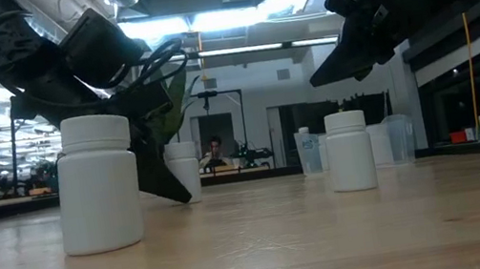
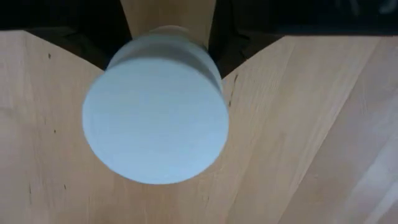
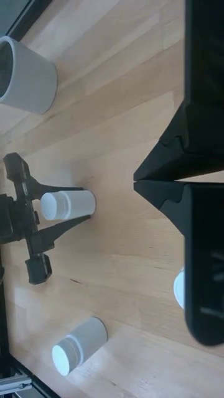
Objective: Pick and place pill bottles into a basket
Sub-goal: Put the white pill bottle into the transparent bin
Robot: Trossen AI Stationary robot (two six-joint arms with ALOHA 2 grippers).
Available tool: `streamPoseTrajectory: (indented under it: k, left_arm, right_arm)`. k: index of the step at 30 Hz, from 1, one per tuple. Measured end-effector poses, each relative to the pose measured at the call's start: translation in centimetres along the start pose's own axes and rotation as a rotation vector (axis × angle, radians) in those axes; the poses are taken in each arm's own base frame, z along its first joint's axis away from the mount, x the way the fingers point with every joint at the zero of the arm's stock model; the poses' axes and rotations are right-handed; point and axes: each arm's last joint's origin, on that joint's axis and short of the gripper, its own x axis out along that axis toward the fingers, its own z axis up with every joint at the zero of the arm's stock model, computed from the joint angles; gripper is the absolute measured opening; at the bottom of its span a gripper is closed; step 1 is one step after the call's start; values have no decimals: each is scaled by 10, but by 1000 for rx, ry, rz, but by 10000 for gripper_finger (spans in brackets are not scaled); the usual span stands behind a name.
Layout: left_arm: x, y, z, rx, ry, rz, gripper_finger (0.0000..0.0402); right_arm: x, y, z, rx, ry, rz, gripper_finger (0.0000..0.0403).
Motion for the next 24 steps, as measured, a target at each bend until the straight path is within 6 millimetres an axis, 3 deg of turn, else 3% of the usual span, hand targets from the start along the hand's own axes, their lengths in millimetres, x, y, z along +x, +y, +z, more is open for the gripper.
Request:
streamPoseTrajectory:
  k: [10, 15, 24]
  left_arm:
    - [-7, -2, 7, 37, -19, -104, 163]
    - [-28, 0, 22, 63, -79, -194, 163]
    - [-71, 6, 38, 59, -141, -207, 163]
  right_arm:
    - [0, 0, 0, 0, 0, -1, 10]
    - [0, 0, 0, 0, -4, 0, 10]
    - [0, 0, 4, -48, -38, -1, 10]
